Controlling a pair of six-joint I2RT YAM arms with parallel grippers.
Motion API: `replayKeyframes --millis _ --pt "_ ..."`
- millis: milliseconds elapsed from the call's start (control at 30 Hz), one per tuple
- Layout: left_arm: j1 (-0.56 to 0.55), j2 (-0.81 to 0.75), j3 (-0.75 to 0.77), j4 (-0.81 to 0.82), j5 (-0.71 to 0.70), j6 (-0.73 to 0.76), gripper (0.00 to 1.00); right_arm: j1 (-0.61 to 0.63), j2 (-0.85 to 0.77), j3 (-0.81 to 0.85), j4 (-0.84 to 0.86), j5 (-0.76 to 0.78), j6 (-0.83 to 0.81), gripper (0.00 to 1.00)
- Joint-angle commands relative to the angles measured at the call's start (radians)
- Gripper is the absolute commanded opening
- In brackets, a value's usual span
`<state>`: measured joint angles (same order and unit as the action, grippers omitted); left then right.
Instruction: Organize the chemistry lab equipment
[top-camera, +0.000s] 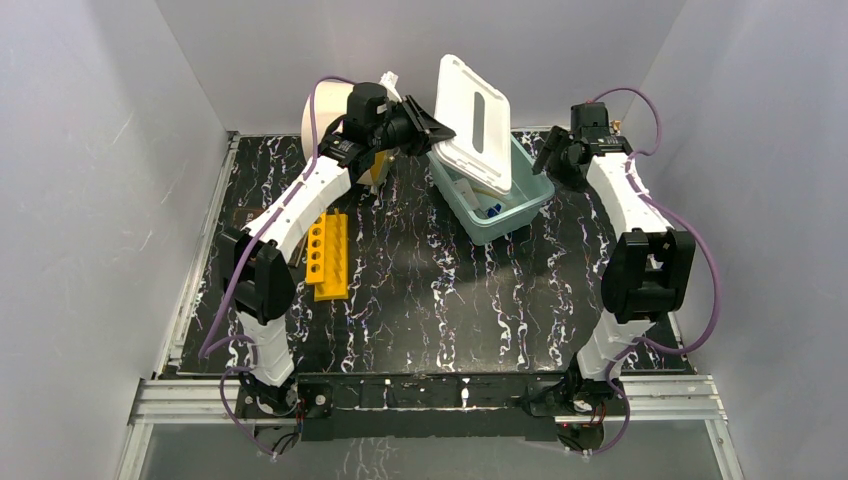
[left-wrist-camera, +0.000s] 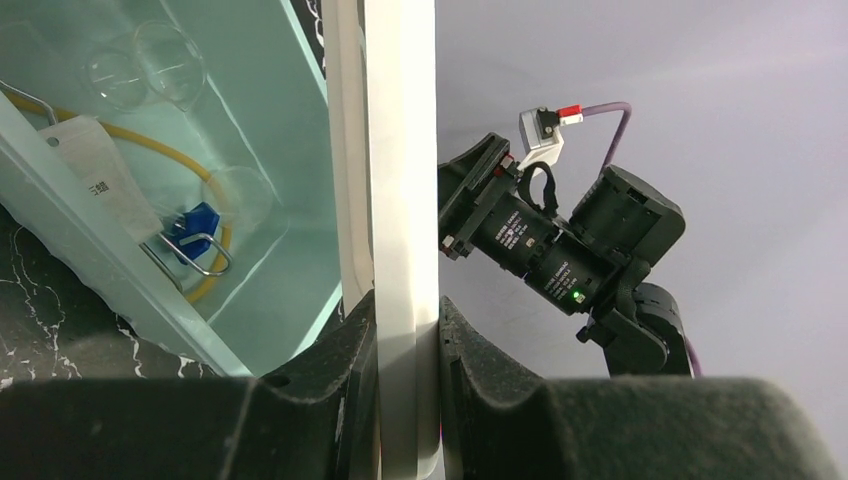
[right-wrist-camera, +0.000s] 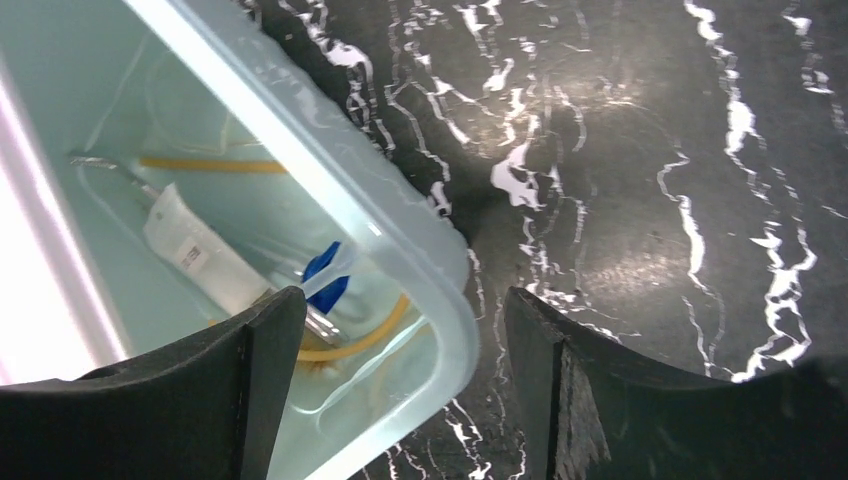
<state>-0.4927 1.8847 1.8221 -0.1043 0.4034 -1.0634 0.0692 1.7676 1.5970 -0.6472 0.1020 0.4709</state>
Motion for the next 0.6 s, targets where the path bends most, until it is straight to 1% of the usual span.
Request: replayKeyframes --millis 0,133,233,433,500,567 --pt "0.002 -0.034 -0.001 0.071 0.022 -0.023 0.00 -0.002 -0.004 0.010 0.080 -0.138 -0.024 0.79" --pt "0.003 -0.029 -0.024 0.099 0.046 -0.050 0.00 -0.003 -0.013 -0.028 0.085 -0.163 -0.027 0.70" --pt "0.003 -0.030 -0.041 0.099 0.044 -0.058 0.00 -0.003 -0.046 -0.087 0.123 -0.185 -0.035 0.65" --pt "0.003 -0.040 -0.066 0.099 0.030 -0.056 0.00 -0.003 -0.088 -0.139 0.107 -0.243 -0.028 0.54" --pt "0.003 -0.039 -0.078 0.132 0.032 -0.063 0.00 -0.003 -0.112 -0.159 0.114 -0.261 -0.020 0.47" --pt "0.003 -0.040 -0.095 0.152 0.035 -0.081 0.00 -0.003 -0.130 -0.169 0.103 -0.267 -0.004 0.43"
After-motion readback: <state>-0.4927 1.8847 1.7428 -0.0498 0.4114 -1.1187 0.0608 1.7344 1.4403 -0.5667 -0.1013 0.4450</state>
